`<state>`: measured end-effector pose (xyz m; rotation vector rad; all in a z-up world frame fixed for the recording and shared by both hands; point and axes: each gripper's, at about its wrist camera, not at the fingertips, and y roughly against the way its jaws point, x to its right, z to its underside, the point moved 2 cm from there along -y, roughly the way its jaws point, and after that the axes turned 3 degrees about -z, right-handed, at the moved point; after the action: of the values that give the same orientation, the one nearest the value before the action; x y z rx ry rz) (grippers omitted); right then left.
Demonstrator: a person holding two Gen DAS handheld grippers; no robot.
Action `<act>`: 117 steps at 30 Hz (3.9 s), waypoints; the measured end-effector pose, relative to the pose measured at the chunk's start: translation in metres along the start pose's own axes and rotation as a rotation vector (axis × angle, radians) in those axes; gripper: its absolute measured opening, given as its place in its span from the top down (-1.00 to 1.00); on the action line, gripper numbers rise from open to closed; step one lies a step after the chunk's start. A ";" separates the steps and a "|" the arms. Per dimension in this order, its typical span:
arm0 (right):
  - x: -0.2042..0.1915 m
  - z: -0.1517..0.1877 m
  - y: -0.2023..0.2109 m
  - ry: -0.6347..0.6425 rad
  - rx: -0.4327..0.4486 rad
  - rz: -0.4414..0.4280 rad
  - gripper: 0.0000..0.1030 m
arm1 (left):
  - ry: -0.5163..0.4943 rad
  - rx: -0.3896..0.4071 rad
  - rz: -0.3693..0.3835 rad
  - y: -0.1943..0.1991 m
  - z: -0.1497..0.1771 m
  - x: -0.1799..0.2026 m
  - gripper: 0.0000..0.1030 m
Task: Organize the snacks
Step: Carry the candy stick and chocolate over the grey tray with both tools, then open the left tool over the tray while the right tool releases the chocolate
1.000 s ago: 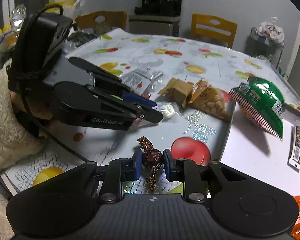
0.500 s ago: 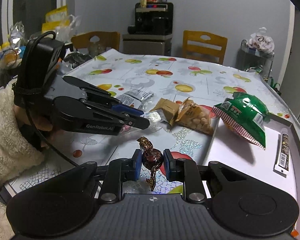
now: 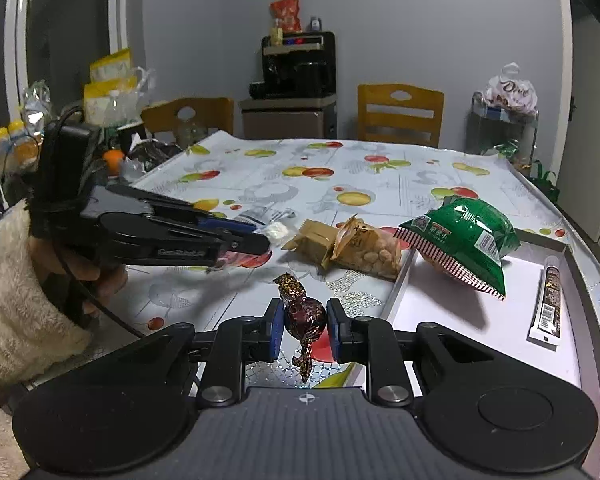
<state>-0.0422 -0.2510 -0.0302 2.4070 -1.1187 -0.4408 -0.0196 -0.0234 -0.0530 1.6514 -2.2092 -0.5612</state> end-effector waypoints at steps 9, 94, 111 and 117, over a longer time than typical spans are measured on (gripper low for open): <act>0.014 0.000 0.008 -0.018 0.035 -0.033 0.52 | -0.002 0.058 -0.015 0.027 -0.015 0.015 0.77; 0.093 0.054 0.051 -0.073 -0.108 0.098 0.50 | -0.157 -0.149 0.378 -0.054 -0.013 0.175 0.77; 0.095 0.050 0.057 -0.090 -0.059 0.093 -0.50 | -0.139 -0.121 0.323 -0.048 -0.016 0.171 -0.28; 0.100 0.049 0.061 -0.118 -0.015 0.123 -0.98 | -0.134 -0.083 0.272 -0.038 -0.022 0.165 -0.69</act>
<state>-0.0416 -0.3766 -0.0494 2.3094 -1.3014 -0.5535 -0.0233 -0.1939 -0.0487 1.2773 -2.4176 -0.6933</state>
